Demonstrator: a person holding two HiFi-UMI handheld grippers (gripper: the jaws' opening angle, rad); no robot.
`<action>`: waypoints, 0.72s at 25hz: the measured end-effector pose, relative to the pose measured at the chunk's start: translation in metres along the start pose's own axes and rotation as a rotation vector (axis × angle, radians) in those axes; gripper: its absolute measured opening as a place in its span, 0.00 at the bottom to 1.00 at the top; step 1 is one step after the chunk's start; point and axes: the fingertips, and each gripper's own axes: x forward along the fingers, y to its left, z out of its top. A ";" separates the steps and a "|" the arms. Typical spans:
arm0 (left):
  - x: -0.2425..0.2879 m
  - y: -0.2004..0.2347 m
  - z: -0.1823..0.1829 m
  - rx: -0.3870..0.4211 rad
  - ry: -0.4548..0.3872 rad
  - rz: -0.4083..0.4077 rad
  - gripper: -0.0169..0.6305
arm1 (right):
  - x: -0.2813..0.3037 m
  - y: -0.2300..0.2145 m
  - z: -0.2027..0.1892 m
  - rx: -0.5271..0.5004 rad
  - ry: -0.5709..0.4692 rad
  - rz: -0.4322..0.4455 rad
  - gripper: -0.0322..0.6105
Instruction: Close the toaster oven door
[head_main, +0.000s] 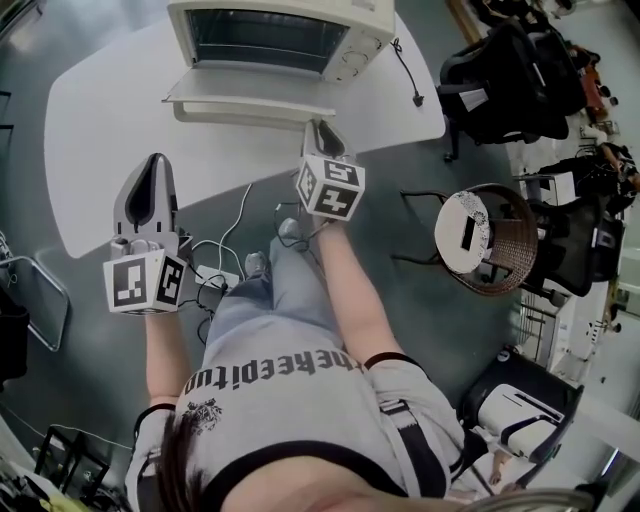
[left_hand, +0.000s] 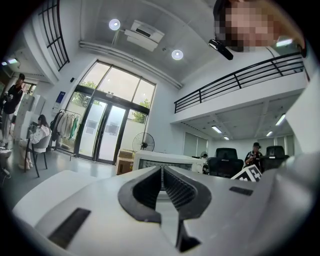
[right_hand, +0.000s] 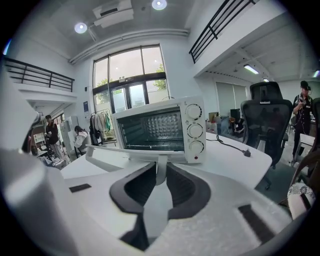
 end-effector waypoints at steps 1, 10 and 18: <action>0.000 0.000 0.001 -0.003 0.007 0.005 0.05 | 0.000 0.000 0.004 0.000 -0.003 -0.001 0.16; 0.008 0.011 0.026 -0.005 -0.056 0.039 0.05 | 0.006 -0.002 0.047 0.001 -0.056 0.009 0.16; 0.022 0.019 0.038 0.001 -0.126 0.057 0.05 | 0.022 -0.007 0.087 -0.020 -0.114 0.012 0.15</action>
